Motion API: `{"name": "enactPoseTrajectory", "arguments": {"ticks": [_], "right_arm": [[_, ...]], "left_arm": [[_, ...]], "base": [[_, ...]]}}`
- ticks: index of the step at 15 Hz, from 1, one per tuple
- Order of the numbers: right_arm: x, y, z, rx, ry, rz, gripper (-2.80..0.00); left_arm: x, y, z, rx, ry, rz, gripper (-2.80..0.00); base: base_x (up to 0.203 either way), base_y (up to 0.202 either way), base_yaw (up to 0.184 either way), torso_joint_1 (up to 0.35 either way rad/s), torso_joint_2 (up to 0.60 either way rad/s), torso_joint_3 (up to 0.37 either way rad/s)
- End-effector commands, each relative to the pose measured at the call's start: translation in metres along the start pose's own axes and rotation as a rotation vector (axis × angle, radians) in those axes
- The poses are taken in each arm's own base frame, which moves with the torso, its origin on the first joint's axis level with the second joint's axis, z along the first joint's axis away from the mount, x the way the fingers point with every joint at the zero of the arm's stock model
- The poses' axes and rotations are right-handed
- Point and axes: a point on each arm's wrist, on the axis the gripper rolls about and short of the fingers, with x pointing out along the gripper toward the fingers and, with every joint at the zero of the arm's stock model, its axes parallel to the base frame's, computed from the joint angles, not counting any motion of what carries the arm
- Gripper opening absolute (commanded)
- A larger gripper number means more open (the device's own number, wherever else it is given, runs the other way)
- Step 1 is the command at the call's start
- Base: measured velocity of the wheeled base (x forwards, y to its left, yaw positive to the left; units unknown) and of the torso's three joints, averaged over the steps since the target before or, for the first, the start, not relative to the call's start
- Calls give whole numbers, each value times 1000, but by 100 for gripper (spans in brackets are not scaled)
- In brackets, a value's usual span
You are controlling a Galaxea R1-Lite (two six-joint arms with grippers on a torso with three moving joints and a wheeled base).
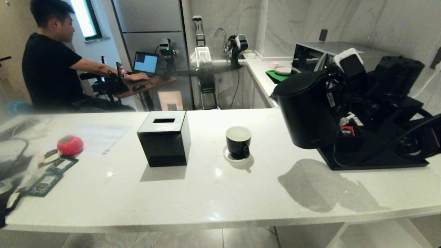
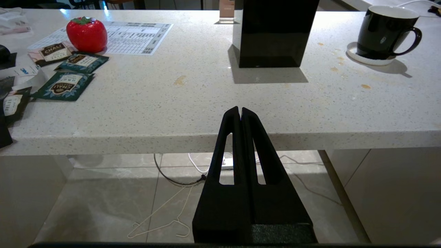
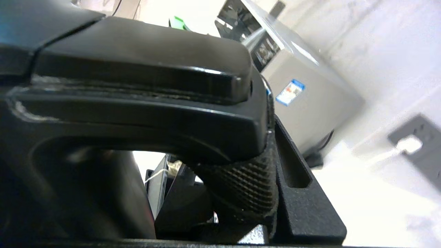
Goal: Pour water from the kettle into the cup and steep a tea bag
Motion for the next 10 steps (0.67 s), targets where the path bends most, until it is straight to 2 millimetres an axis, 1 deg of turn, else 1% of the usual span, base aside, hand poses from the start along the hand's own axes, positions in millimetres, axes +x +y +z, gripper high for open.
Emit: {"name": "enactPoseTrajectory", "arguments": {"ticks": [1,3,7,10], "right_arm": [[-4,-12,-2,34,3,-30,-280],[-2,-22,-4,73,7,-62,-280],[4,-44,-14,150,28,-129,-280],[8,-62,-26,175,53,-187,-280]], "left_arm": [[0,0,0,0,0,0,-280],[0,0,0,0,0,0,-280],[0,0,0,0,0,0,-280],[0,0,0,0,0,0,-280]], "base": [[0,0,0,0,0,0],[0,0,0,0,0,0],[0,0,0,0,0,0],[0,0,0,0,0,0]]}}
